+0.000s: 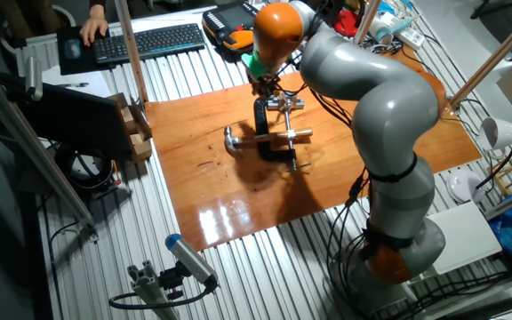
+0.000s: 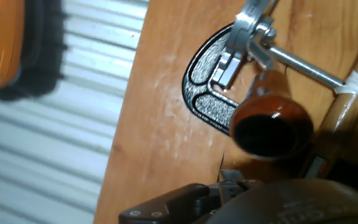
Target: Pull up the lever
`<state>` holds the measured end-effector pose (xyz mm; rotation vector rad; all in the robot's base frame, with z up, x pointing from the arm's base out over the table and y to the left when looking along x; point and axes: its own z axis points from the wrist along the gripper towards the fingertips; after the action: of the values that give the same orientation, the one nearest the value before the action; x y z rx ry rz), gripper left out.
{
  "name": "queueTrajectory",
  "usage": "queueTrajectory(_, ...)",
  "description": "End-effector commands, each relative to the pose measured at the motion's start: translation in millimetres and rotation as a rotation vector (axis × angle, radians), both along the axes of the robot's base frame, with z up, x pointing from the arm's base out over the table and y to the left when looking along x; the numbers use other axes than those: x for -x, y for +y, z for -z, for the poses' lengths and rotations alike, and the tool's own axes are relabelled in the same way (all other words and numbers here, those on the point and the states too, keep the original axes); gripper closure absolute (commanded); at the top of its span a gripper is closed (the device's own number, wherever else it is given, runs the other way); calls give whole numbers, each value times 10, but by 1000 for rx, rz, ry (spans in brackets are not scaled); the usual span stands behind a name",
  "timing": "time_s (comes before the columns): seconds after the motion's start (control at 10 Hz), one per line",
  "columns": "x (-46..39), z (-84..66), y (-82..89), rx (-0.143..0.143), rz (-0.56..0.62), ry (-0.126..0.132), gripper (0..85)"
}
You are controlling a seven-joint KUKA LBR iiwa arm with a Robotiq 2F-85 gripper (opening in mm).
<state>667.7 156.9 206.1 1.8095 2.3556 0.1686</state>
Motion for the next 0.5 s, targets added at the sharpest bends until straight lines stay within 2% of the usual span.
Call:
queueTrajectory(0.0,9,14,-24,9,284,-3,850)
queueTrajectory(0.4,68,-11,-68,23,326,-18,850)
